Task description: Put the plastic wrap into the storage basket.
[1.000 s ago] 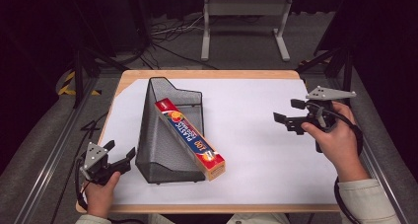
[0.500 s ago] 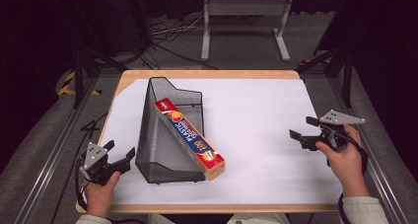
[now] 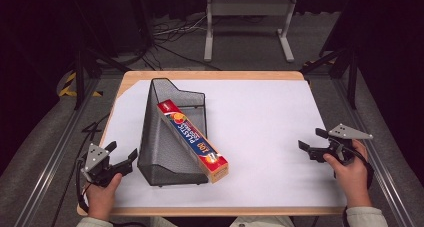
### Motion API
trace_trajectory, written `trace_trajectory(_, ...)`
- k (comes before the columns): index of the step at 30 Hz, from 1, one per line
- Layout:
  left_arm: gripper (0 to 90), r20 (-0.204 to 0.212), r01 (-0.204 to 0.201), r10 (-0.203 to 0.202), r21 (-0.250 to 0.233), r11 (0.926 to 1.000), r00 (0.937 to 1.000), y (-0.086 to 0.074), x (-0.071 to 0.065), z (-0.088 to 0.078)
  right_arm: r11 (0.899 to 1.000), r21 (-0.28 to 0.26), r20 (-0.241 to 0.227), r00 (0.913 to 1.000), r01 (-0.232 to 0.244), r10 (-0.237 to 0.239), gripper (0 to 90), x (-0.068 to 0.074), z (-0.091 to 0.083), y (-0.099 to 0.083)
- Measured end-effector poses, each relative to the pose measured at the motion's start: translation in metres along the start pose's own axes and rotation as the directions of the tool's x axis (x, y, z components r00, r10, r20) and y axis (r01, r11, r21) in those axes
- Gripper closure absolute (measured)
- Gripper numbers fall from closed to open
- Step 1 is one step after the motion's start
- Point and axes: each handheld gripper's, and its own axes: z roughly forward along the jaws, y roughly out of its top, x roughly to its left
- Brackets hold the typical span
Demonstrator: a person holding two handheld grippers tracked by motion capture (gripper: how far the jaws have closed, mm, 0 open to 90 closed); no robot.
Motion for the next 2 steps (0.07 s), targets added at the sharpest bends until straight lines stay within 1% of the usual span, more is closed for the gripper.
trace_trajectory(2,21.3,0.001,0.004,-0.004,-0.002,1.0000,1.0000,0.0003,0.0002,0.0009,1.000,-0.006,-0.016,0.9998,0.008,-0.008,12.6,0.0013,0.0002,-0.0019)
